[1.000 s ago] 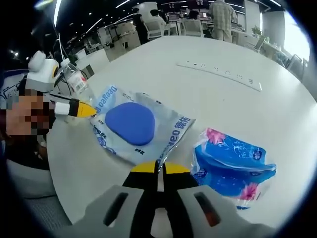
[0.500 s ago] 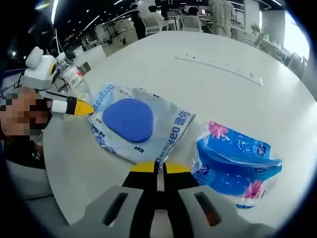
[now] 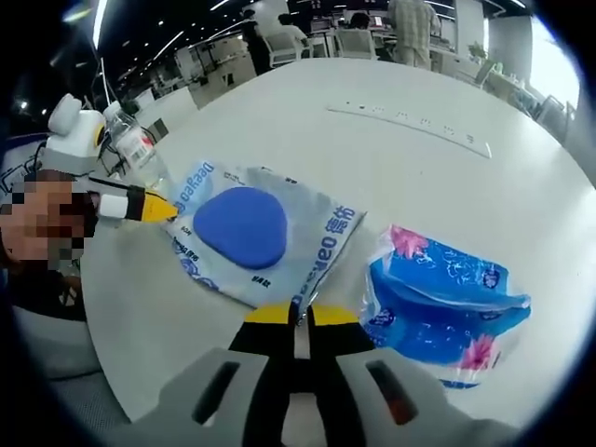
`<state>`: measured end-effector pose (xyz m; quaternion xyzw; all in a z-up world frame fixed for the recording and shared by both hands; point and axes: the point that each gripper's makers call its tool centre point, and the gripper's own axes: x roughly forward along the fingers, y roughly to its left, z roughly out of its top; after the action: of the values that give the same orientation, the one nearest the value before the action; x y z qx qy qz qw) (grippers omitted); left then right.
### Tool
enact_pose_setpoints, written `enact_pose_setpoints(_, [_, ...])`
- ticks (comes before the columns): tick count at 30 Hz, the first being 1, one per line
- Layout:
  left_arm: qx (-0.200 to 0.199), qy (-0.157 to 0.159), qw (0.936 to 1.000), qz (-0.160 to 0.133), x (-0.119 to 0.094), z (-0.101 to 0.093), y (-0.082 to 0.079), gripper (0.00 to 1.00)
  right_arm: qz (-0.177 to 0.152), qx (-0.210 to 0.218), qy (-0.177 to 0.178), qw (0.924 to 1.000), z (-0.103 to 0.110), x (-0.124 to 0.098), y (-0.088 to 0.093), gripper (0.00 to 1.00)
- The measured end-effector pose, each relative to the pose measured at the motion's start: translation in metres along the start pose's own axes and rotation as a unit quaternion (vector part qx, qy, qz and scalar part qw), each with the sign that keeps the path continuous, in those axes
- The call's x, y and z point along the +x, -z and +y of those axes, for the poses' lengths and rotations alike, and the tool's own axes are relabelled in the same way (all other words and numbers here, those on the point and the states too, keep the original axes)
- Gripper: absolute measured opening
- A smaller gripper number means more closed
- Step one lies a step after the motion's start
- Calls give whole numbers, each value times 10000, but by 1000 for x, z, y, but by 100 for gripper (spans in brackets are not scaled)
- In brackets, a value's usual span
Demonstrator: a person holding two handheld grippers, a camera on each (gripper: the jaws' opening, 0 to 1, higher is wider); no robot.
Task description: Arrange the tabletop items into an orderly group along one side of the table until the central work area is clear of visible clutter.
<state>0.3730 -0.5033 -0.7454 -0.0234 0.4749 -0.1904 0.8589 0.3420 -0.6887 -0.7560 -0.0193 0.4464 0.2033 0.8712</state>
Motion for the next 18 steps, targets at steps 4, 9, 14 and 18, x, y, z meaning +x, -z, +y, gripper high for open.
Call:
enact_pose_setpoints(4, [3, -35, 10000, 27, -3, 3, 1, 6, -11, 65, 68, 10000, -1, -4, -1, 6])
enact_pose_setpoints(9, [53, -128, 9999, -7, -9, 7, 0, 12, -38, -31, 177, 9998, -1, -10, -5, 10])
enact_pose_setpoints(14, [74, -137, 9999, -29, -11, 9, 0, 18, -130, -37, 266, 9996, -1, -19, -13, 10])
enact_pose_setpoints(18, [105, -190, 9997, -86, -18, 11, -1, 22, -175, -94, 262, 9995, 2, -23, -17, 11])
